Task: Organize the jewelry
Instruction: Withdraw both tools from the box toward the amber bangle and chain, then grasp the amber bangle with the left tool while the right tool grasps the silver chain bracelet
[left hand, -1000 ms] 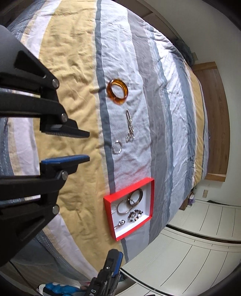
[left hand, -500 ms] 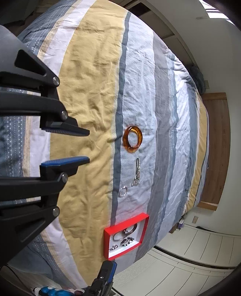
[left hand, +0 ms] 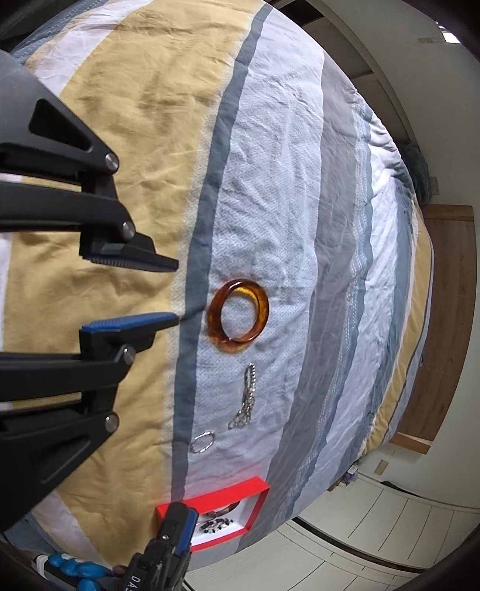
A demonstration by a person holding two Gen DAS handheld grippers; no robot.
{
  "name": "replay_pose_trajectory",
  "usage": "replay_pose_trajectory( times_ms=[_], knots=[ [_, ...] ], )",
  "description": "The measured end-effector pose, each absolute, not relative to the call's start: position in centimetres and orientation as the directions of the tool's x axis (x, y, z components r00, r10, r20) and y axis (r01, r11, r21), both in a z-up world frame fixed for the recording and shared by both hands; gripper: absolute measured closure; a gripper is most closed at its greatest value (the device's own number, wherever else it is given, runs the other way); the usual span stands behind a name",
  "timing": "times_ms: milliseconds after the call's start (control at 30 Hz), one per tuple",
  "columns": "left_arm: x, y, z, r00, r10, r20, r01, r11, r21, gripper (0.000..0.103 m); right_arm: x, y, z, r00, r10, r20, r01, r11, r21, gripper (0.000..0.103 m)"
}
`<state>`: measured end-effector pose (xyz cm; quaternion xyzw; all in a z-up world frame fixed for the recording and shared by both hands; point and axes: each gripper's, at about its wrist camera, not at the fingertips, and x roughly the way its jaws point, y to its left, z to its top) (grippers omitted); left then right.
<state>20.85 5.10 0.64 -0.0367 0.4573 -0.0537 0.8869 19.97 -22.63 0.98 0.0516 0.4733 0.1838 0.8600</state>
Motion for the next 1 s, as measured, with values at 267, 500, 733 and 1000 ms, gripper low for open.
replay_pose_trajectory(
  times_ms=[267,500,733,1000],
  knots=[
    [27.0,4.9,-2.6,0.571,-0.126,-0.811,0.055,0.992,-0.115,0.082,26.1,-21.9,-4.8,0.433,0.354,-0.829,-0.198,0.935,0.296,0.066],
    [30.2,4.8,-5.7,0.538,-0.138,-0.832,0.052,0.99,-0.13,0.082,28.5,-22.0,-8.3,0.409,0.362,-0.838,-0.147,0.932,0.331,0.065],
    [31.9,4.3,-7.2,0.524,-0.148,-0.839,0.061,0.989,-0.137,0.082,31.1,-22.9,-8.5,0.467,0.371,-0.803,-0.113,0.925,0.361,0.062],
    [32.9,4.1,-7.9,0.528,-0.149,-0.836,0.07,0.989,-0.132,0.082,34.5,-22.8,-8.8,0.483,0.434,-0.76,-0.146,0.896,0.419,0.06]
  ],
)
